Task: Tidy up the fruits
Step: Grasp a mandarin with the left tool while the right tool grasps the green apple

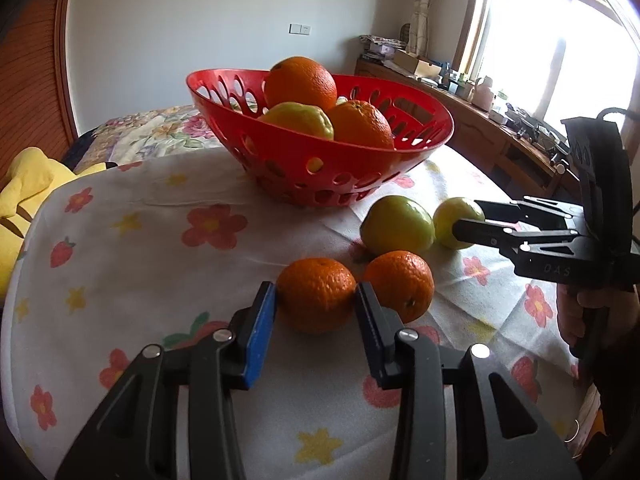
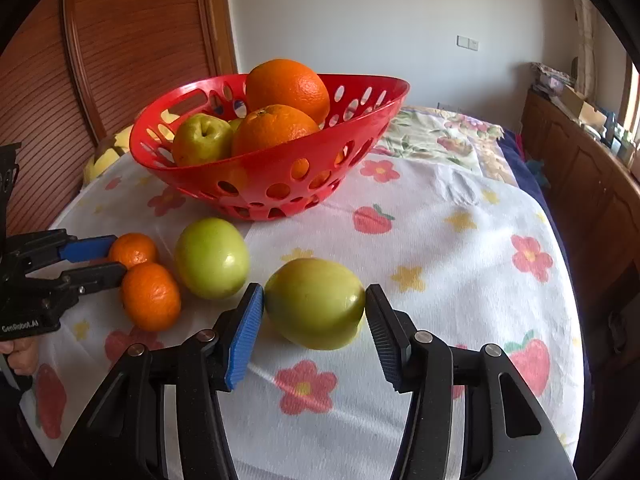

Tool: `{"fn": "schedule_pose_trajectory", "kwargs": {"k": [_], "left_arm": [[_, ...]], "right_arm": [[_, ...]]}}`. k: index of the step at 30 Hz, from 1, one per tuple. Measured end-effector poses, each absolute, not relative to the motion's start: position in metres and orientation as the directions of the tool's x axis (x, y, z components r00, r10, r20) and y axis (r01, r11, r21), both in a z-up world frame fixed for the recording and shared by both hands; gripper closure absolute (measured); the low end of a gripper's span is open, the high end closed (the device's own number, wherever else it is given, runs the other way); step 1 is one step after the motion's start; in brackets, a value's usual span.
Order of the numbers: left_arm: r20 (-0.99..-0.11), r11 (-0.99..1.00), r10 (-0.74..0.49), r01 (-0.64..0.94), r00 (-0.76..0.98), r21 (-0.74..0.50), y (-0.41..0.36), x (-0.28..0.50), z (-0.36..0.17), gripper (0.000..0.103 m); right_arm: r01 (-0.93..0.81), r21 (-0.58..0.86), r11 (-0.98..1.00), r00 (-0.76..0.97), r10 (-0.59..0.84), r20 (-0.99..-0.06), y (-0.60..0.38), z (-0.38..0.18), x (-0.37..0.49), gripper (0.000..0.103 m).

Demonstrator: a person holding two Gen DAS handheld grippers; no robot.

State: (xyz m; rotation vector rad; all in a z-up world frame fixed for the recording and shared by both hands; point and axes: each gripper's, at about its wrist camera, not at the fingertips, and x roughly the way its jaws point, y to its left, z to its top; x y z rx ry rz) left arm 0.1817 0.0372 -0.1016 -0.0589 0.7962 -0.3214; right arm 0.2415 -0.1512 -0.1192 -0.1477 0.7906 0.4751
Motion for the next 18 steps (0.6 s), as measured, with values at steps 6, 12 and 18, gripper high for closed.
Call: {"fn": "schedule_pose_trajectory", "kwargs": {"k": [6,12,18], "left_arm": [[-0.7,0.953,-0.293,0.259,0.651,-0.158,0.044,0.179,-0.096,0.067],[-0.726,0.952,-0.284,0.273,0.627,-0.137,0.038,0.18,-0.1,0.056],[-0.747,0.945,-0.296,0.297,0.596,-0.138,0.027,0.184,-0.11,0.053]], "right_arm": [[-0.467,0.047,0.883,0.604,0.357,-0.712,-0.153,-0.119,0.238,0.05],[-0.468,0.044,0.883,0.605,0.356,-0.712,-0.152,-0.119,0.238,0.05],[-0.47,0.044,0.881,0.604,0.358,-0.712,-0.152,-0.12,0.238,0.05]]}}
